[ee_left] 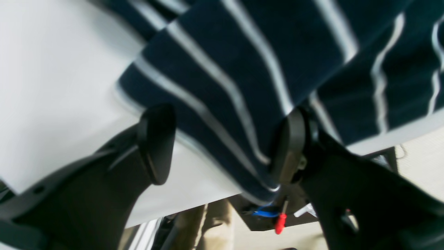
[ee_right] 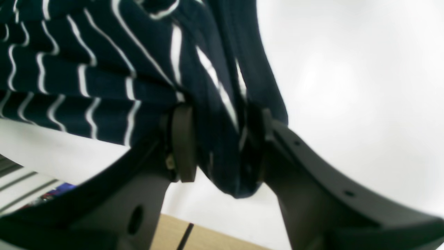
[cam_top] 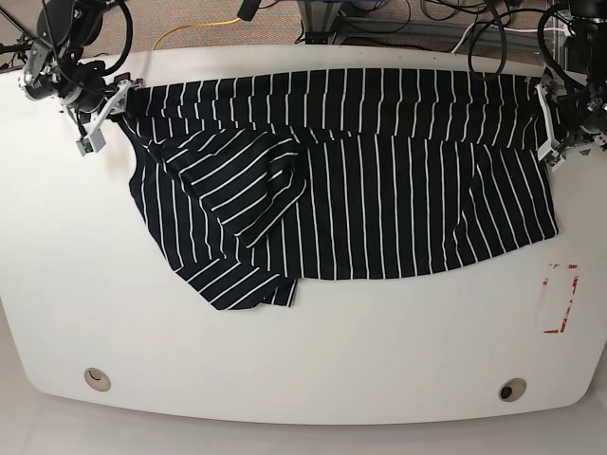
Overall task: Fold the T-shirt properly
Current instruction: 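Hold the folded edge with both grippers and adjust it taut, then release the right gripper and move it onto the bunched sleeve fabric, then grasp the sleeve fabric with the right gripper and pull it outward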
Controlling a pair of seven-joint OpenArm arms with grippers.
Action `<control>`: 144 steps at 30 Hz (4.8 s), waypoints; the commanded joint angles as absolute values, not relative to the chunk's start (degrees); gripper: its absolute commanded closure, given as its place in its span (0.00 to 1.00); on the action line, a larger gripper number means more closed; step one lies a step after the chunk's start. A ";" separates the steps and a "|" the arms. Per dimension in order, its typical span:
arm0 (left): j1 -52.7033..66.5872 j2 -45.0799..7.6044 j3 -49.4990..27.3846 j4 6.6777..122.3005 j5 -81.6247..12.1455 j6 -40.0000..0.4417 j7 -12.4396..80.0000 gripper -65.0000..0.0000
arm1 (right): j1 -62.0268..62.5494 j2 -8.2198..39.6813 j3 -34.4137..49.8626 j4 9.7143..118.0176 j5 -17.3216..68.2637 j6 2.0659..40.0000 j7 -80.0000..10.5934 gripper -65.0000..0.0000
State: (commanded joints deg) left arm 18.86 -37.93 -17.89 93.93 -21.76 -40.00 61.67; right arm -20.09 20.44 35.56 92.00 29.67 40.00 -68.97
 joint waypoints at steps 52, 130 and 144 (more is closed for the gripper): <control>17.98 -17.54 -36.97 104.57 -12.79 -40.00 64.66 0.42 | -8.22 11.21 35.03 111.43 37.14 40.00 -75.74 0.65; 18.15 -17.19 -37.14 104.31 -9.45 -40.00 64.57 0.42 | 11.03 6.90 11.91 90.15 20.00 40.00 -62.55 1.00; 19.30 -17.27 -36.88 104.31 -9.45 -40.00 64.57 0.42 | 12.62 8.13 11.91 94.73 19.56 40.00 -62.46 1.00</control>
